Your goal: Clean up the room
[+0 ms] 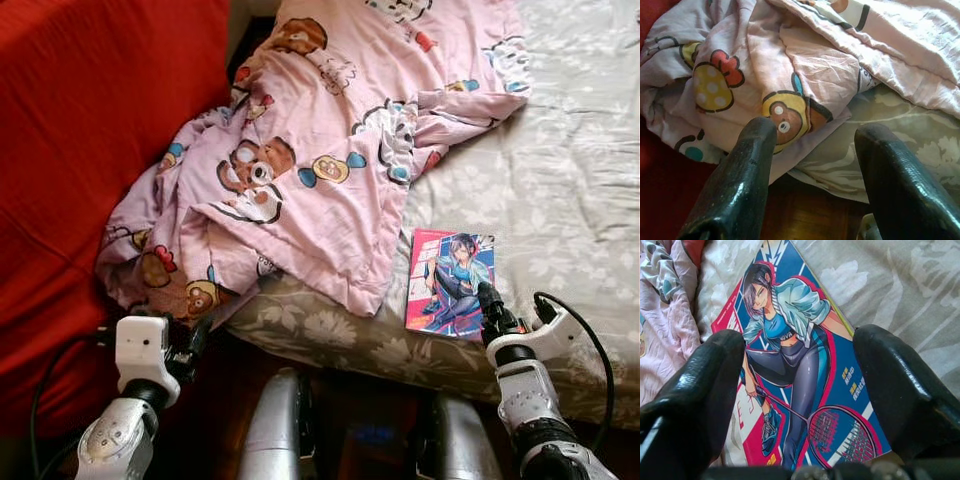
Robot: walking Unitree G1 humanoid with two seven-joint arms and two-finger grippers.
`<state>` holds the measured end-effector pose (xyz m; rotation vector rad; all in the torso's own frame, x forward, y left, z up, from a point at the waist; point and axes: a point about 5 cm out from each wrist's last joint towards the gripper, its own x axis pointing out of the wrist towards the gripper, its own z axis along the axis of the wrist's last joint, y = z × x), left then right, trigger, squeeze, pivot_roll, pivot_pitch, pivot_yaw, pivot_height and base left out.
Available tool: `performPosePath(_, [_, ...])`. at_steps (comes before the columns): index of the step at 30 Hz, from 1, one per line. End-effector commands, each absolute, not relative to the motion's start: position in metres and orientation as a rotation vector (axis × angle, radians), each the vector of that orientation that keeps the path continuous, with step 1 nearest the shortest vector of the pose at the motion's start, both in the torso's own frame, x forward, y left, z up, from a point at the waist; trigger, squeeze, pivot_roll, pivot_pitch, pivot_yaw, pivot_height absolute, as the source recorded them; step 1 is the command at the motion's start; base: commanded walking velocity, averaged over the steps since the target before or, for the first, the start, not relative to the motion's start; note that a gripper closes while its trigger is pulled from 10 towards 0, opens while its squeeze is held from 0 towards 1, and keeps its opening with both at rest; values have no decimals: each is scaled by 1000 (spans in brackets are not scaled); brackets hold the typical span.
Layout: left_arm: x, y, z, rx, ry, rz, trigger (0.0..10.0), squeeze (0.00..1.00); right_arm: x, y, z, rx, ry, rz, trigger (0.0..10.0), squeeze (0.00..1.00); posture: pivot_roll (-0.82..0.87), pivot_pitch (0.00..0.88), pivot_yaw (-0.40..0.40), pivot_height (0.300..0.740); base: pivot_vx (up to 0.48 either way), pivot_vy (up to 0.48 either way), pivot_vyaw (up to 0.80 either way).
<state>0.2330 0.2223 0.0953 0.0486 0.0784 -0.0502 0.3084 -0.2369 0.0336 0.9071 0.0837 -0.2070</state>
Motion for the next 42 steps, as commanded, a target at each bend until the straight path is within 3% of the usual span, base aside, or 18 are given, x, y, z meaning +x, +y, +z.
performPosePath(1, [227, 229, 92, 56, 110, -34, 10000, 0, 299, -239, 23, 915, 116, -233, 10000, 0, 180, 312, 144, 621, 0, 0, 0])
performPosePath(24, [211, 230, 98, 77, 135, -46, 10000, 0, 282, -244, 5, 938, 199, -262, 10000, 0, 221, 360, 166, 621, 0, 0, 0])
performPosePath(42, [197, 230, 106, 97, 155, -44, 10000, 0, 278, -232, -3, 989, 245, -217, 10000, 0, 256, 397, 180, 621, 0, 0, 0])
